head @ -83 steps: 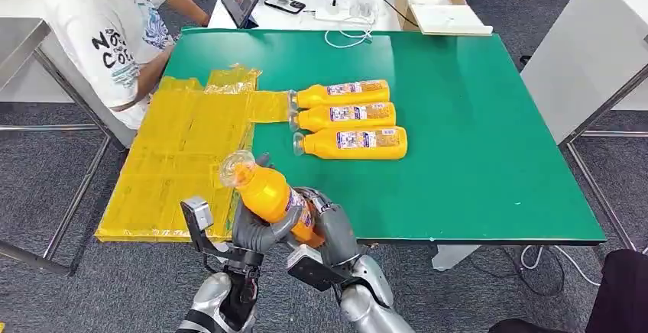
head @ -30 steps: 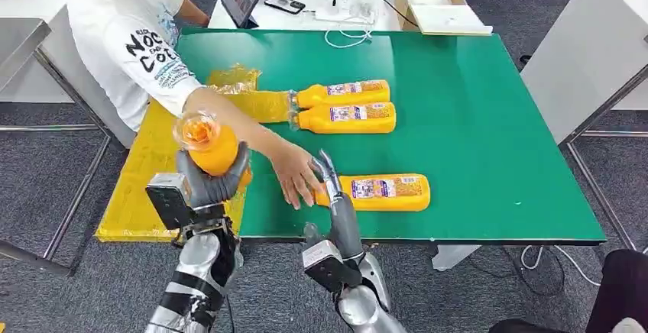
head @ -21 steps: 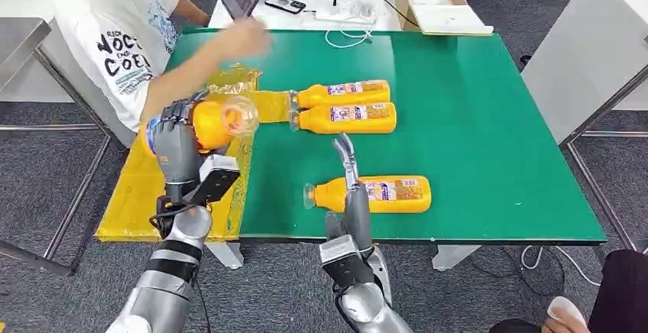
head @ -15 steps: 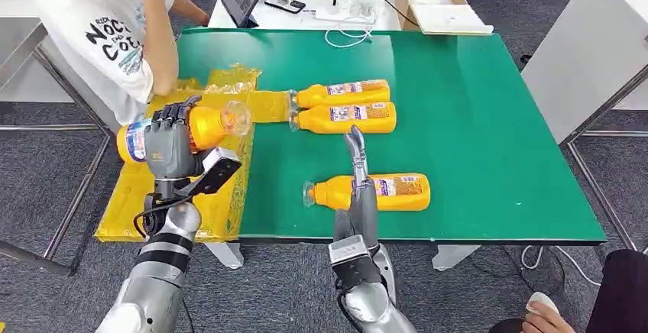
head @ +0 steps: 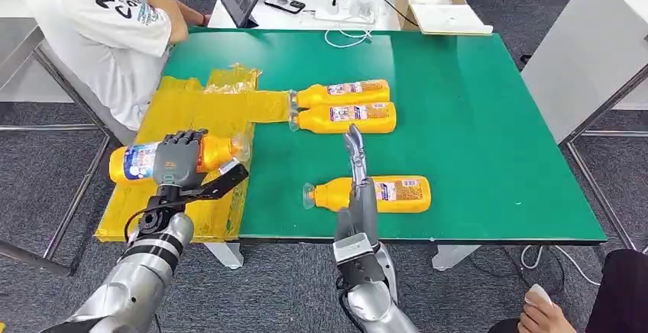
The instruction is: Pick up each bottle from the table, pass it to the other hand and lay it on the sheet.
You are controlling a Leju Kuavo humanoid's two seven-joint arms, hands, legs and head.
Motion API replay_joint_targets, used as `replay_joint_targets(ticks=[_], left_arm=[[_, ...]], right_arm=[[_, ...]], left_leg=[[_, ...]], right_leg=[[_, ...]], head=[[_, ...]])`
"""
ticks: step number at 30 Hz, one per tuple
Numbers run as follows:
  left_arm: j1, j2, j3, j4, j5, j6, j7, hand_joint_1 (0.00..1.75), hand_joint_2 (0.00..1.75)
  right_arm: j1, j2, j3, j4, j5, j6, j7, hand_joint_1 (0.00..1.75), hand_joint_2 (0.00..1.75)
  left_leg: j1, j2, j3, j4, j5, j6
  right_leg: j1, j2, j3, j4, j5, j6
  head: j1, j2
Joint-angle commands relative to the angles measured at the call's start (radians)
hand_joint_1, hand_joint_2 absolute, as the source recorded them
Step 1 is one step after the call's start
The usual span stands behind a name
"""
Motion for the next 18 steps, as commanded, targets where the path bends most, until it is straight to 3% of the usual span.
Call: replay_joint_targets(ticks=[1, 7, 18], left_arm=[[-0.116, 0.049, -0.044, 0.267, 0.049, -0.001, -0.022, 1.75, 1.75], [-0.110, 0.013, 0.022, 0.282, 0.176, -0.058, -0.088, 1.75, 1.75], [-0.108, 0.015, 0.022, 0.280, 0.182, -0.059, -0.093, 1.75, 1.75]], right_arm=[[-0.042, -0.020, 0.004, 0.072, 0.003, 0.014, 0.002, 0.00, 0.00], [-0.048, -0.002, -0.003, 0.124, 0.014, 0.036, 0.002, 0.00, 0.00], [-0.048, -0.002, -0.002, 0.127, 0.016, 0.038, 0.002, 0.00, 0.00]], left_leg=[[0.000, 0.000, 0.003, 0.000, -0.001, 0.000], [0.000, 0.000, 0.003, 0.000, -0.001, 0.000], [0.000, 0.001, 0.004, 0.000, -0.002, 0.001]], right_leg=[[0.001, -0.001, 0.003, 0.000, -0.001, -0.002], [0.001, -0.001, 0.003, -0.001, -0.001, -0.002], [0.001, 0.000, 0.004, -0.001, -0.001, -0.002]], head=[[0.000, 0.000], [0.000, 0.000], [0.000, 0.000]])
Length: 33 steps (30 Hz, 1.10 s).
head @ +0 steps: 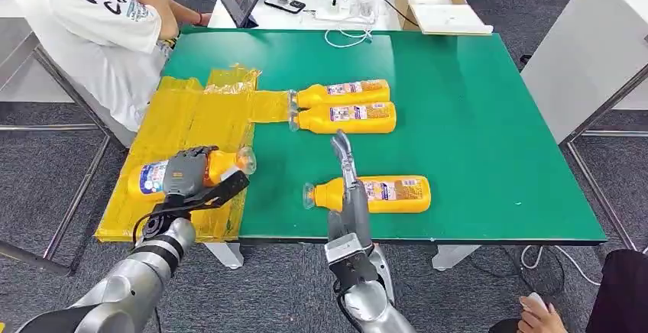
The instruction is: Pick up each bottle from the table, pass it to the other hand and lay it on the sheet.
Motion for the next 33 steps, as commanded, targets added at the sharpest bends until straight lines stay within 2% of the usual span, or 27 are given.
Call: replay_joint_targets(ticks=[1, 7, 8, 9, 10, 11, 15, 16, 22, 26, 33], left_arm=[[-0.055, -0.002, 0.032, 0.088, 0.006, -0.009, -0.002, 1.75, 1.75], [-0.032, 0.014, 0.005, 0.099, -0.009, -0.042, 0.017, 1.75, 1.75], [-0.027, 0.016, -0.012, 0.101, -0.022, -0.047, 0.025, 1.57, 1.75], [-0.026, 0.013, -0.001, 0.104, -0.003, -0.073, 0.016, 0.86, 1.75], [-0.025, 0.009, 0.008, 0.105, 0.016, -0.098, 0.006, 0.37, 1.75], [-0.024, 0.007, 0.007, 0.109, 0.017, -0.125, 0.005, 0.00, 1.75], [-0.023, 0.009, -0.011, 0.112, 0.014, -0.193, 0.013, 0.00, 1.75], [-0.024, 0.011, -0.018, 0.115, 0.008, -0.205, 0.014, 0.00, 0.00], [-0.003, 0.000, -0.002, 0.092, 0.076, -0.243, -0.055, 0.00, 0.00], [-0.004, -0.005, 0.024, 0.093, 0.131, -0.291, -0.074, 0.00, 0.00], [-0.004, -0.005, 0.024, 0.093, 0.133, -0.293, -0.076, 0.00, 0.00]], right_arm=[[-0.046, -0.010, 0.000, 0.078, -0.002, 0.000, 0.002, 0.00, 0.00], [-0.050, -0.002, -0.010, 0.111, -0.001, 0.017, 0.003, 0.00, 0.00], [-0.053, 0.000, -0.014, 0.121, -0.004, 0.026, 0.006, 0.00, 0.00], [-0.054, 0.001, -0.017, 0.127, -0.005, 0.031, 0.008, 0.00, 0.00], [-0.055, 0.004, -0.021, 0.131, -0.005, 0.033, 0.008, 0.00, 0.00], [-0.056, 0.004, -0.024, 0.135, -0.005, 0.036, 0.008, 0.00, 0.00], [-0.062, 0.007, -0.035, 0.150, -0.009, 0.054, 0.019, 0.00, 0.00], [-0.063, 0.007, -0.038, 0.151, -0.009, 0.055, 0.019, 0.00, 0.00], [-0.071, 0.017, -0.063, 0.175, -0.015, 0.070, 0.025, 0.00, 0.00], [-0.072, 0.022, -0.076, 0.184, -0.018, 0.072, 0.032, 0.00, 0.00], [-0.071, 0.022, -0.077, 0.185, -0.018, 0.071, 0.032, 0.00, 0.00]], left_leg=[[0.000, 0.001, 0.003, 0.000, -0.001, 0.001], [0.000, 0.002, 0.006, -0.001, -0.002, 0.001], [0.000, 0.002, 0.004, -0.001, -0.001, 0.001], [0.000, 0.003, 0.006, -0.001, -0.002, 0.001], [0.000, 0.002, 0.005, -0.001, -0.002, 0.001], [0.000, 0.002, 0.004, -0.001, -0.001, 0.000], [0.000, 0.001, 0.003, -0.001, -0.001, 0.000], [0.000, 0.002, 0.005, -0.001, -0.002, 0.001], [0.000, 0.001, 0.004, -0.001, -0.001, 0.001], [0.000, 0.000, 0.005, -0.001, -0.001, 0.000], [0.000, 0.000, 0.008, -0.001, -0.001, 0.000]], right_leg=[[0.001, 0.000, 0.003, 0.000, -0.001, -0.002], [0.001, 0.001, 0.005, -0.001, -0.001, -0.003], [0.001, 0.001, 0.004, -0.001, -0.001, -0.002], [0.001, 0.001, 0.006, -0.001, -0.001, -0.003], [0.001, 0.001, 0.005, -0.001, -0.001, -0.002], [0.000, 0.001, 0.004, -0.001, 0.000, -0.002], [0.001, 0.000, 0.003, -0.001, -0.001, -0.002], [0.001, 0.000, 0.005, -0.001, -0.001, -0.002], [0.000, 0.000, 0.005, -0.001, -0.001, -0.002], [0.000, 0.000, 0.006, -0.001, -0.001, -0.002], [0.000, 0.000, 0.008, -0.001, -0.001, -0.002]], head=[[0.000, 0.000], [0.000, 0.000], [0.000, 0.000], [0.000, 0.000], [0.000, 0.000], [0.000, 0.000], [0.000, 0.000], [0.000, 0.000], [0.000, 0.000], [0.000, 0.000], [0.000, 0.000]])
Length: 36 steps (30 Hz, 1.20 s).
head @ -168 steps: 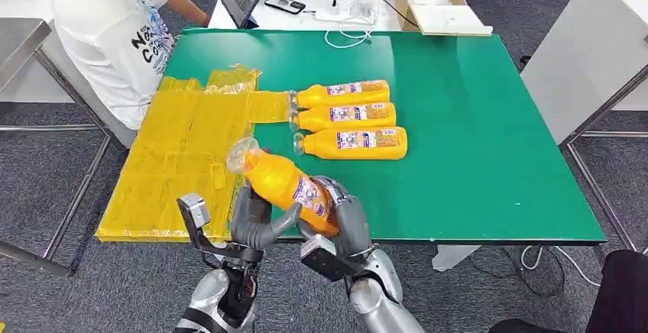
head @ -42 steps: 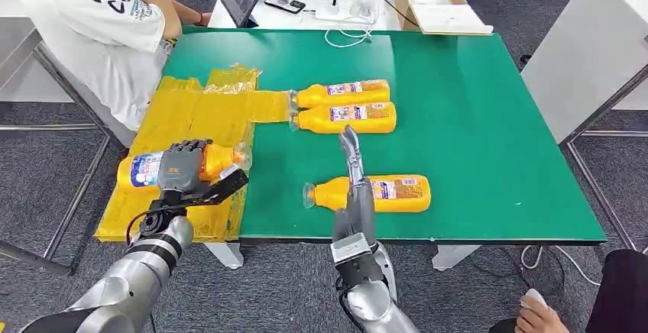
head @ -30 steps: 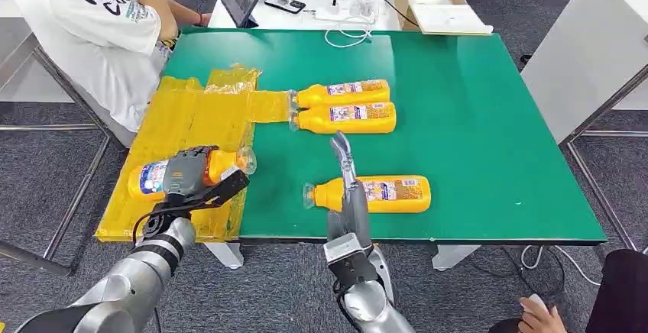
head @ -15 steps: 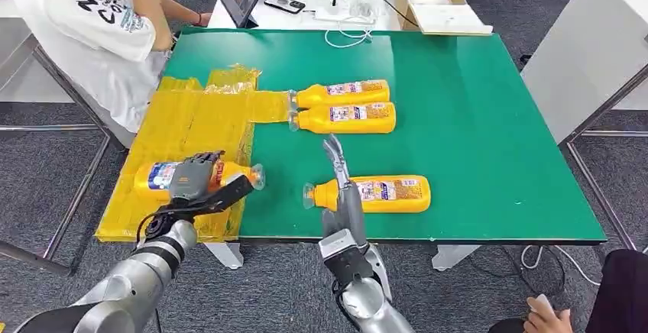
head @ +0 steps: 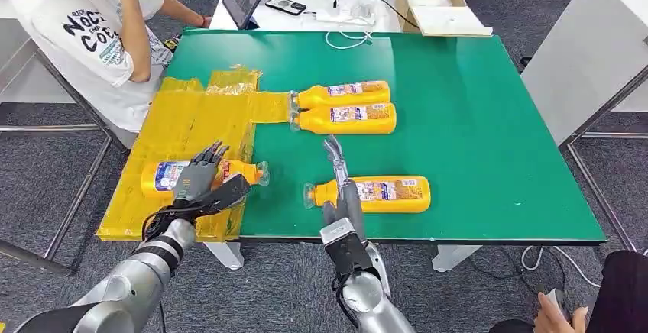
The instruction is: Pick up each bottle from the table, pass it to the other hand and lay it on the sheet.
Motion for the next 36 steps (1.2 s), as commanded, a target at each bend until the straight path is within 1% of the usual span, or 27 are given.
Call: replay_joint_targets(ticks=[1, 6, 9, 11, 12, 13, 14, 15, 16, 17, 18, 19, 20, 21, 22, 24, 25, 26, 27, 28, 29, 30, 32, 33, 36], left_arm=[[-0.001, -0.005, 0.024, 0.056, 0.007, -0.020, 0.001, 0.00, 0.00], [-0.001, -0.005, 0.027, 0.054, 0.016, -0.030, -0.008, 0.00, 0.00], [0.004, -0.018, 0.072, 0.037, 0.100, -0.044, -0.060, 0.00, 0.00], [-0.001, -0.027, 0.108, 0.024, 0.178, -0.099, -0.092, 0.00, 0.00], [-0.004, -0.040, 0.150, 0.008, 0.253, -0.135, -0.133, 0.00, 0.00], [-0.004, -0.047, 0.168, -0.002, 0.285, -0.141, -0.150, 0.00, 0.00], [0.000, -0.068, 0.199, -0.035, 0.352, -0.103, -0.200, 0.00, 0.00], [0.000, -0.075, 0.203, -0.045, 0.372, -0.092, -0.210, 0.00, 0.00], [0.030, -0.109, 0.200, -0.159, 0.491, -0.069, -0.224, 0.00, 0.00], [0.069, -0.115, 0.114, -0.268, 0.626, -0.005, -0.224, 0.00, 0.00], [0.084, -0.117, 0.081, -0.320, 0.677, 0.022, -0.224, 0.00, 0.00], [0.104, -0.110, 0.023, -0.378, 0.765, 0.064, -0.224, 0.00, 1.75], [0.128, -0.096, -0.048, -0.464, 0.864, 0.120, -0.224, 0.00, 1.75], [0.140, -0.086, -0.084, -0.508, 0.910, 0.150, -0.224, 0.00, 1.75], [0.176, -0.071, -0.145, -0.624, 0.950, 0.226, -0.224, 0.00, 1.75], [0.211, -0.057, -0.194, -0.714, 0.954, 0.297, -0.224, 0.00, 1.75], [0.238, -0.054, -0.208, -0.762, 0.918, 0.322, -0.224, 0.00, 1.75], [0.250, -0.059, -0.203, -0.783, 0.901, 0.322, -0.224, 0.00, 1.75], [0.272, -0.066, -0.200, -0.810, 0.879, 0.322, -0.224, 0.00, 1.75], [0.287, -0.066, -0.201, -0.823, 0.874, 0.322, -0.224, 0.00, 1.75], [0.296, -0.068, -0.198, -0.831, 0.868, 0.322, -0.224, 0.00, 1.75], [0.304, -0.063, -0.204, -0.829, 0.865, 0.322, -0.224, 0.00, 1.75], [0.317, -0.055, -0.210, -0.835, 0.879, 0.322, -0.224, 0.00, 1.75], [0.321, -0.051, -0.210, -0.830, 0.877, 0.322, -0.224, 0.00, 1.75], [0.314, -0.036, -0.243, -0.789, 0.897, 0.322, -0.224, 0.00, 1.75]], right_arm=[[-0.040, -0.004, -0.032, 0.078, -0.004, 0.001, 0.005, 0.00, 0.00], [-0.040, -0.002, -0.035, 0.079, -0.004, 0.000, 0.006, 0.00, 0.00], [-0.037, 0.000, -0.046, 0.084, -0.005, 0.002, 0.012, 0.00, 0.00], [-0.034, 0.002, -0.057, 0.090, -0.005, 0.003, 0.016, 0.00, 0.00], [-0.030, 0.006, -0.065, 0.091, -0.006, 0.002, 0.018, 0.00, 0.00], [-0.028, 0.007, -0.068, 0.090, -0.006, 0.000, 0.018, 0.00, 0.00], [-0.023, 0.009, -0.071, 0.088, -0.003, 0.001, 0.019, 0.00, 0.00], [-0.022, 0.009, -0.071, 0.089, 0.002, 0.000, 0.021, 0.00, 0.00], [-0.022, 0.006, -0.064, 0.095, 0.027, -0.010, 0.030, 0.00, 0.00], [-0.033, -0.007, -0.045, 0.113, 0.069, -0.013, 0.054, 0.00, 0.00], [-0.042, -0.015, -0.034, 0.126, 0.096, -0.017, 0.064, 0.00, 0.00], [-0.066, -0.035, -0.013, 0.159, 0.159, -0.026, 0.106, 0.00, 1.75], [-0.103, -0.055, -0.011, 0.207, 0.205, -0.015, 0.140, 0.00, 1.75], [-0.123, -0.066, -0.012, 0.230, 0.231, -0.011, 0.159, 0.00, 1.75], [-0.174, -0.094, -0.034, 0.278, 0.270, -0.015, 0.208, 0.00, 1.75], [-0.224, -0.130, -0.067, 0.318, 0.322, -0.034, 0.247, 0.00, 1.75], [-0.252, -0.158, -0.086, 0.339, 0.351, -0.005, 0.274, 0.00, 1.75], [-0.261, -0.171, -0.092, 0.344, 0.372, -0.013, 0.285, 0.00, 1.75], [-0.280, -0.194, -0.101, 0.362, 0.396, 0.015, 0.320, 0.00, 1.75], [-0.304, -0.226, -0.092, 0.385, 0.437, 0.038, 0.365, 0.00, 1.75], [-0.314, -0.240, -0.097, 0.395, 0.445, 0.051, 0.381, 0.00, 1.75], [-0.333, -0.260, -0.099, 0.419, 0.471, 0.094, 0.409, 0.00, 1.75], [-0.353, -0.281, -0.102, 0.456, 0.491, 0.144, 0.443, 0.00, 1.75], [-0.373, -0.301, -0.096, 0.491, 0.504, 0.192, 0.464, 0.00, 1.75], [-0.404, -0.319, -0.104, 0.565, 0.503, 0.237, 0.463, 0.00, 1.75]], left_leg=[[0.000, 0.002, 0.004, -0.001, -0.001, 0.001], [0.000, 0.001, 0.003, -0.001, -0.001, 0.000], [0.000, 0.001, 0.003, -0.001, -0.001, 0.000], [0.000, 0.001, 0.004, -0.001, -0.001, 0.000], [0.000, 0.000, 0.003, -0.001, 0.000, 0.000], [0.000, 0.000, 0.004, -0.001, -0.001, 0.000], [0.000, 0.000, 0.003, -0.001, -0.001, 0.000], [0.000, 0.000, 0.002, 0.000, 0.000, 0.000], [0.000, 0.000, 0.003, 0.000, -0.001, 0.001], [0.000, -0.001, 0.002, 0.000, 0.000, 0.001], [0.000, 0.000, 0.003, 0.000, -0.001, 0.001], [0.000, 0.000, 0.003, 0.000, -0.001, 0.001], [0.001, 0.002, 0.001, 0.000, 0.000, 0.000], [0.001, 0.003, 0.002, 0.001, -0.001, 0.001], [0.001, 0.003, 0.001, 0.000, -0.001, 0.000], [0.001, 0.003, 0.002, 0.000, -0.001, 0.001], [0.000, 0.002, 0.001, 0.000, 0.000, 0.000], [0.000, 0.002, 0.000, 0.000, 0.000, 0.000], [0.000, 0.001, 0.001, 0.000, 0.000, 0.001], [0.000, 0.000, 0.000, 0.000, 0.000, 0.001], [0.000, -0.001, 0.001, 0.000, 0.000, 0.001], [0.000, 0.000, 0.001, 0.000, -0.001, 0.001], [-0.001, 0.001, 0.002, 0.000, -0.001, 0.001], [-0.001, 0.001, 0.001, 0.000, 0.000, 0.001], [-0.002, -0.001, 0.001, 0.000, 0.000, 0.001]], right_leg=[[0.001, 0.001, 0.004, -0.001, 0.000, -0.002], [0.000, 0.000, 0.003, -0.001, 0.000, -0.002], [0.000, 0.000, 0.003, -0.001, -0.001, -0.002], [0.000, 0.000, 0.004, -0.001, -0.001, -0.002], [0.000, -0.001, 0.003, -0.001, -0.001, -0.002], [0.001, -0.001, 0.004, -0.001, -0.001, -0.002], [0.001, -0.001, 0.004, -0.001, -0.001, -0.002], [0.000, -0.001, 0.003, -0.001, -0.001, -0.001], [0.001, -0.001, 0.004, -0.001, -0.001, -0.002], [0.001, -0.002, 0.003, -0.001, -0.001, -0.002], [0.001, -0.002, 0.003, -0.001, -0.001, -0.002], [0.001, -0.001, 0.003, -0.001, -0.001, -0.002], [0.001, 0.000, 0.001, -0.001, 0.000, -0.001], [0.002, 0.001, 0.002, -0.001, 0.000, -0.002], [0.001, 0.001, 0.001, -0.001, 0.001, -0.002], [0.001, 0.001, 0.001, -0.001, 0.000, -0.002], [0.001, 0.000, 0.000, -0.001, 0.001, -0.001], [0.001, 0.000, 0.000, -0.001, 0.001, -0.001], [0.001, -0.001, 0.001, -0.001, 0.000, -0.001], [0.001, -0.001, 0.001, -0.001, 0.000, -0.001], [0.000, -0.001, 0.002, -0.002, 0.000, -0.001], [0.000, 0.000, 0.002, -0.001, 0.000, -0.001], [0.000, 0.000, 0.003, -0.002, 0.000, -0.001], [-0.001, 0.000, 0.002, -0.001, 0.000, -0.001], [-0.001, -0.002, 0.002, -0.001, 0.000, -0.001]], head=[[0.000, 0.000], [0.000, 0.000], [0.000, 0.000], [0.000, 0.000], [0.000, 0.000], [0.000, 0.000], [0.000, 0.000], [0.000, 0.000], [0.000, 0.000], [0.000, 0.000], [0.001, 0.000], [0.000, 0.000], [0.000, 0.000], [0.000, 0.000], [0.000, 0.000], [0.000, 0.000], [0.000, 0.000], [0.000, 0.000], [0.000, 0.000], [0.001, 0.000], [0.000, 0.000], [0.000, 0.000], [0.000, 0.000], [0.000, 0.000], [0.000, 0.000]])
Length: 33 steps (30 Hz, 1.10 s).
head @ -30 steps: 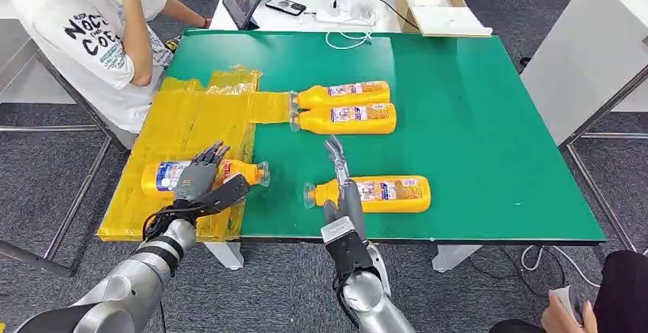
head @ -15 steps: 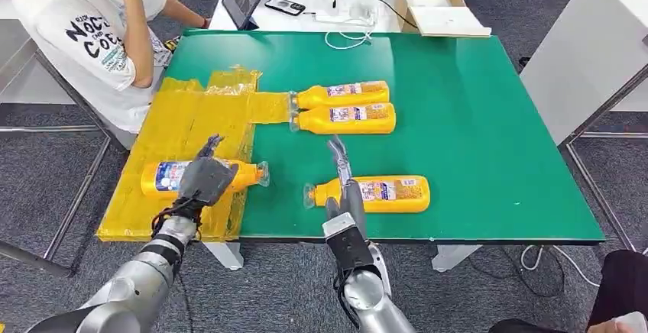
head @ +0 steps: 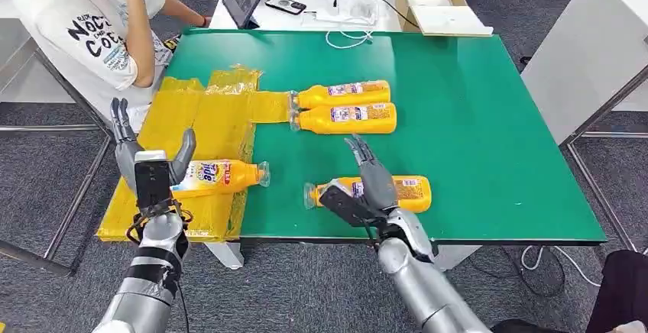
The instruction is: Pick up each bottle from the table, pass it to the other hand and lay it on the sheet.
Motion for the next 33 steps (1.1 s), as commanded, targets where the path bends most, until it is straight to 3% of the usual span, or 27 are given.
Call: replay_joint_targets(ticks=[1, 9, 18, 33], left_arm=[[0.035, 0.043, -0.108, -0.030, 0.028, -0.001, 0.006, 0.00, 1.75], [0.030, 0.040, -0.129, -0.002, 0.031, -0.001, 0.006, 0.00, 1.75], [0.007, 0.038, -0.177, 0.062, 0.060, -0.007, 0.006, 0.00, 1.75], [-0.013, 0.033, -0.188, 0.101, 0.075, -0.017, 0.006, 0.00, 1.75]], right_arm=[[-0.166, -0.132, -0.017, 0.293, 0.027, 0.141, 0.044, 0.00, 1.75], [-0.170, -0.137, -0.015, 0.318, 0.019, 0.175, 0.037, 0.00, 1.75], [-0.180, -0.191, 0.029, 0.358, -0.029, 0.353, -0.002, 0.00, 1.75], [-0.196, -0.216, 0.075, 0.383, -0.018, 0.409, 0.012, 0.00, 1.75]], left_leg=[[0.000, 0.000, 0.003, 0.000, -0.001, 0.001], [0.000, 0.001, 0.004, 0.000, -0.002, 0.001], [0.001, -0.001, 0.004, 0.000, -0.001, 0.001], [0.001, -0.001, 0.004, 0.000, 0.000, 0.001]], right_leg=[[0.001, -0.001, 0.004, -0.001, -0.001, -0.002], [0.001, 0.000, 0.004, -0.001, -0.001, -0.002], [0.001, -0.003, 0.004, -0.001, -0.001, -0.002], [0.001, -0.002, 0.004, -0.001, 0.000, -0.001]], head=[[0.000, 0.000], [-0.001, 0.000], [0.000, 0.000], [0.000, 0.000]])
